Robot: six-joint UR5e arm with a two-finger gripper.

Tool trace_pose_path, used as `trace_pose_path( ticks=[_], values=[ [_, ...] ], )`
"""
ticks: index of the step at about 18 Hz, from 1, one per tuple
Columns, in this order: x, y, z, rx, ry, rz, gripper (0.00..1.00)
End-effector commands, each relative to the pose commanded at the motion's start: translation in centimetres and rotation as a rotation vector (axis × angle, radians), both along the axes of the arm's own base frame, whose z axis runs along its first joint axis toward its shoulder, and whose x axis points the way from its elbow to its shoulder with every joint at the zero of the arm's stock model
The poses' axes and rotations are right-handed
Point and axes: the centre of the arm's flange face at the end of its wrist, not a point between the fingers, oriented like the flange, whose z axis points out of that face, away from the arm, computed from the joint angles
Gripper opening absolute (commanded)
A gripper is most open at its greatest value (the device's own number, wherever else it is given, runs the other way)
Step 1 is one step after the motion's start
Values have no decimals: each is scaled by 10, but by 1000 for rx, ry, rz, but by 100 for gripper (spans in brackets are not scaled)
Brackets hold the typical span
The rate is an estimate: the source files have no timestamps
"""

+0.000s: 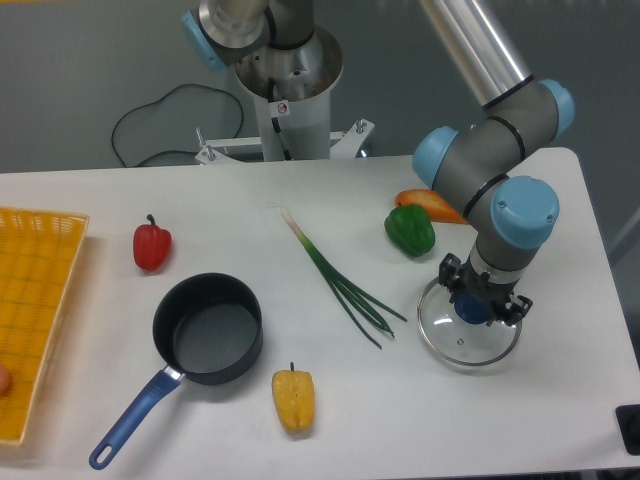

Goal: Place the lid on the table

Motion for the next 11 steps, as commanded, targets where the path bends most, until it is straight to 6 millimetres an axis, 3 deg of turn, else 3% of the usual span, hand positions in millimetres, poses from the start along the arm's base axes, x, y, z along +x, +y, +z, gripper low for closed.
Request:
trace_pose_path(
  ticks=[11],
  values=[
    [-1, -4, -3, 5, -7, 8, 49]
  ],
)
